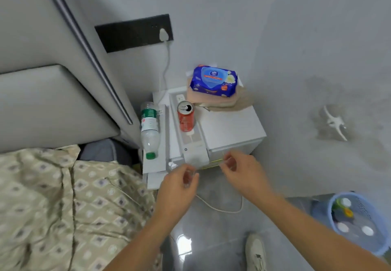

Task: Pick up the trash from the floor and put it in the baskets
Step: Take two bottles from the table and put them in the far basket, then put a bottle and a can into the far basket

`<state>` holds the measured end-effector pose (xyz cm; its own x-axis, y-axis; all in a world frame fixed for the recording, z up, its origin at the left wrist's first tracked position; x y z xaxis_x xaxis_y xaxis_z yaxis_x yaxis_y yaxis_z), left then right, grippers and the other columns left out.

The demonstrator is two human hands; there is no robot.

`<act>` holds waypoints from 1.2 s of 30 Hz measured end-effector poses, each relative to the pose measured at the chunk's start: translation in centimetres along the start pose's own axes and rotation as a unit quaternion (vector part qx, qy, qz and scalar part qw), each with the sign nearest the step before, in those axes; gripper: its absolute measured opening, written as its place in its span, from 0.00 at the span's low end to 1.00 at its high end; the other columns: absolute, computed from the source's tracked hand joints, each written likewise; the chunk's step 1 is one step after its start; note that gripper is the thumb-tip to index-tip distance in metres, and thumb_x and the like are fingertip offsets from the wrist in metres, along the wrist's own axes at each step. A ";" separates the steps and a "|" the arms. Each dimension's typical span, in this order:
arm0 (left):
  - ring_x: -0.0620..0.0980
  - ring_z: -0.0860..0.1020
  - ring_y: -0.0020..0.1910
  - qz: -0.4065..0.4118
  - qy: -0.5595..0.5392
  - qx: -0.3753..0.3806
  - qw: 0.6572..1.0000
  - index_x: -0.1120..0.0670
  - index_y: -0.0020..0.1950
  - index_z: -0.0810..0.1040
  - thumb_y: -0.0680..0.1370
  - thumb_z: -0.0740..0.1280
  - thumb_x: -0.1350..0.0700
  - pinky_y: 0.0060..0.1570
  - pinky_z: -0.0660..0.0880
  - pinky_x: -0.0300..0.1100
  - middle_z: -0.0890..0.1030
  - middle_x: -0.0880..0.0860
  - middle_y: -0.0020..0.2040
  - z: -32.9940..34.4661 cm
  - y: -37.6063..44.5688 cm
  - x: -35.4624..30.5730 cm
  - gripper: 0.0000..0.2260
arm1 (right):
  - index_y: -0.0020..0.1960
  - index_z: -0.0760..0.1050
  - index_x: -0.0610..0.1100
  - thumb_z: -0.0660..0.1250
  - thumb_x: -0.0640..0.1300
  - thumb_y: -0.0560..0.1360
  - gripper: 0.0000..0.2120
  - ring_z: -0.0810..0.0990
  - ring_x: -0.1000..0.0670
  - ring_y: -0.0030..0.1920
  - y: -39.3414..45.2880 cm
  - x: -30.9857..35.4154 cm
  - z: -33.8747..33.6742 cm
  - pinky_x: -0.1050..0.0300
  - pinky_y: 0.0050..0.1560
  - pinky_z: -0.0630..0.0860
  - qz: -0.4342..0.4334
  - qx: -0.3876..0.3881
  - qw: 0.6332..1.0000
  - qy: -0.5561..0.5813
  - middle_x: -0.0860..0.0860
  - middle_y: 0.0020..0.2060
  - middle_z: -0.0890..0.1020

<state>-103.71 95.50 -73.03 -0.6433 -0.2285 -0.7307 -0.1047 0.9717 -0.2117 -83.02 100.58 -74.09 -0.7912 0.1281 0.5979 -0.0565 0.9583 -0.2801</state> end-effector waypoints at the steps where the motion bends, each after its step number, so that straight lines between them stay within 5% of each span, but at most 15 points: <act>1: 0.39 0.79 0.41 -0.009 -0.004 -0.019 1.000 0.45 0.50 0.80 0.78 0.69 0.49 0.42 0.75 0.35 0.81 0.42 0.39 -0.8 0.5 0.5 0.02 | 0.51 0.75 0.53 0.68 0.54 0.76 0.08 0.81 0.51 0.46 1.2 0.6 0.6 0.51 0.48 0.79 -0.010 0.012 1.000 -0.001 0.57 0.43 0.81; 5: 0.41 0.79 0.41 -0.049 0.009 -0.100 0.994 0.47 0.52 0.77 0.78 0.69 0.48 0.43 0.77 0.42 0.80 0.44 0.40 -4.7 3.0 2.2 0.05 | 0.61 0.70 0.54 0.68 0.56 0.76 0.17 0.80 0.50 0.51 5.5 3.9 1.0 0.49 0.51 0.78 -0.057 0.023 0.998 -0.013 0.55 0.53 0.77; 9: 0.54 0.75 0.56 -0.154 0.051 -0.183 0.970 0.51 0.62 0.72 0.75 0.70 0.45 0.54 0.76 0.52 0.74 0.53 0.56 -8.0 6.4 6.2 0.19 | 0.71 0.64 0.54 0.72 0.57 0.73 0.31 0.75 0.46 0.63 9.9 8.9 -0.8 0.45 0.57 0.78 -0.130 -0.030 0.991 -0.012 0.51 0.65 0.70; 15: 0.63 0.67 0.69 -0.281 0.057 -0.143 0.947 0.55 0.73 0.64 0.73 0.73 0.38 0.63 0.70 0.57 0.68 0.61 0.68 -6.6 11.1 11.6 0.37 | 0.74 0.64 0.56 0.76 0.54 0.69 0.38 0.71 0.43 0.66 15.2 13.8 1.3 0.44 0.60 0.77 -0.201 -0.014 0.979 -0.038 0.50 0.67 0.70; 20: 0.61 0.67 0.69 -0.277 0.073 -0.143 0.947 0.59 0.70 0.68 0.74 0.72 0.39 0.62 0.70 0.57 0.71 0.60 0.68 -5.5 13.3 12.8 0.34 | 0.68 0.68 0.53 0.75 0.51 0.71 0.29 0.77 0.43 0.57 17.0 13.4 4.1 0.42 0.55 0.80 -0.216 0.021 0.972 -0.088 0.49 0.59 0.75; 28: 0.62 0.77 0.60 -0.247 0.004 -0.167 0.954 0.60 0.64 0.74 0.74 0.72 0.40 0.56 0.77 0.57 0.78 0.60 0.60 -5.0 14.4 13.1 0.30 | 0.65 0.70 0.50 0.73 0.49 0.71 0.24 0.78 0.45 0.52 14.9 12.6 2.6 0.44 0.50 0.80 -0.215 -0.031 0.975 -0.050 0.49 0.54 0.76; 36: 0.53 0.78 0.48 -0.152 -0.053 -0.133 0.978 0.56 0.61 0.76 0.75 0.73 0.41 0.47 0.74 0.47 0.79 0.54 0.53 -3.7 1.4 5.5 0.24 | 0.65 0.69 0.53 0.73 0.51 0.70 0.25 0.76 0.46 0.55 2.2 6.0 -0.9 0.44 0.50 0.78 -0.099 -0.084 0.991 0.012 0.53 0.55 0.74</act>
<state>-110.17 95.79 -74.94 -0.4708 -0.5006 -0.7264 -0.4810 0.8359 -0.2644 -87.38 103.70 -70.41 -0.7605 -0.0628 0.6463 -0.1060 0.9940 -0.0282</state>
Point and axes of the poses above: each hand's wrist, its own y-axis towards the middle knuckle, its own z-axis out of the palm, x = y × z, the point moved 10 cm from there along y, towards the middle knuckle
